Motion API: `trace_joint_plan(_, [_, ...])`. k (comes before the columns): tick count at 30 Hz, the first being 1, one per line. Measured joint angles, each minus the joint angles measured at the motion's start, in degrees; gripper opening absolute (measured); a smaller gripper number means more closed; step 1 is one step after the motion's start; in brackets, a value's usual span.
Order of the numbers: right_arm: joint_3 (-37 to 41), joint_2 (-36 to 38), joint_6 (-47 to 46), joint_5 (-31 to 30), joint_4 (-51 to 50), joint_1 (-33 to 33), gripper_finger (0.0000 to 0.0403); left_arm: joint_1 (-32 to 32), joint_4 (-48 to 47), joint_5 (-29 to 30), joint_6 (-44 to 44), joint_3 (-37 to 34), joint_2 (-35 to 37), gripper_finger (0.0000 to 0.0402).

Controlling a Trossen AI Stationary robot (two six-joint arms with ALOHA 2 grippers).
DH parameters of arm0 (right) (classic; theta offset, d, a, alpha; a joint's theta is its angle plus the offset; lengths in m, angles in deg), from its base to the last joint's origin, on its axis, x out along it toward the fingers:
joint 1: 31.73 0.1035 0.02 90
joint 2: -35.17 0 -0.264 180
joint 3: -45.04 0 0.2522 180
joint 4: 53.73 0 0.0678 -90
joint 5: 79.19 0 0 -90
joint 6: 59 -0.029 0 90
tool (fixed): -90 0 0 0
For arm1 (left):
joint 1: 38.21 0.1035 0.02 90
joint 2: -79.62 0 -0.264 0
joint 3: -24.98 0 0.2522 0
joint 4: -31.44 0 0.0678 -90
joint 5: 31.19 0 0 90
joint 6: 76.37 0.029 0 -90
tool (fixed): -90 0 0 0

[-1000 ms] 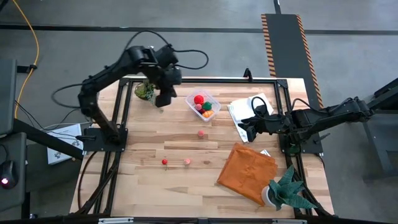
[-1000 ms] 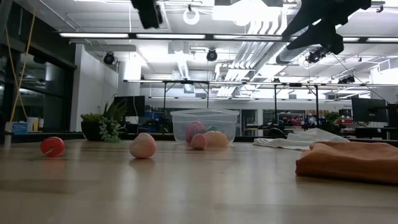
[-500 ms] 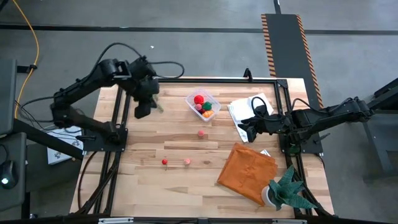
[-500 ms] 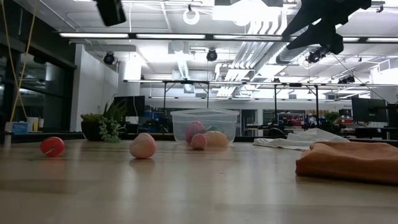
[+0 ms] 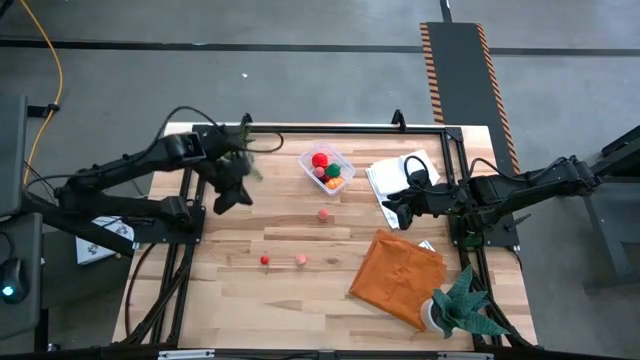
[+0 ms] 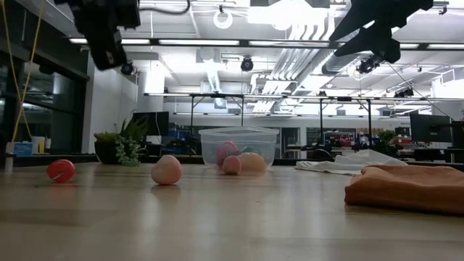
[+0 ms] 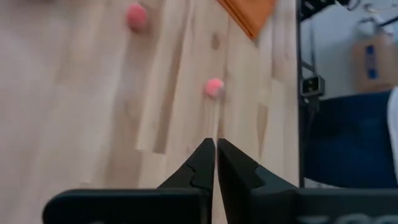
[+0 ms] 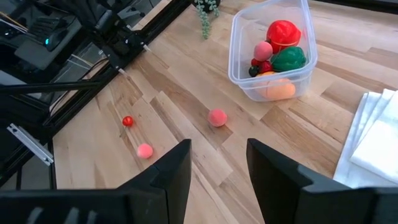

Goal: Pick and placing Produce into tupperware
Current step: Put the bottom pink peach into the transparent bin

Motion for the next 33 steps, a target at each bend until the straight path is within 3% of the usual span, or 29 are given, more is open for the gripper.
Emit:
trace_joint_plan(5, [0.0,0.0,0.0,0.0,0.0,0.0,0.0144,-0.8,4.7,-4.0,-0.6,-8.1,-0.3,0.0023])
trace_joint_plan(14, [0.0,0.0,0.0,0.0,0.0,0.0,0.0144,-11.1,20.8,-2.9,-6.9,-18.9,-0.3,0.0050])
trace_joint_plan(24, [0.0,0.0,-0.4,0.0,-0.1,0.0,0.0144,-28.0,34.2,17.6,-3.8,-19.5,-1.6,0.0064])
trace_joint_plan(27, [0.0,0.0,-0.4,0.0,-0.1,0.0,0.0144,-31.2,34.6,23.1,-4.5,-19.5,-3.2,0.0089])
trace_joint_plan(33, [0.0,0.0,-0.4,-0.1,0.0,0.0,0.0144,-35.8,38.4,28.1,-6.6,-19.5,-7.8,0.0162])
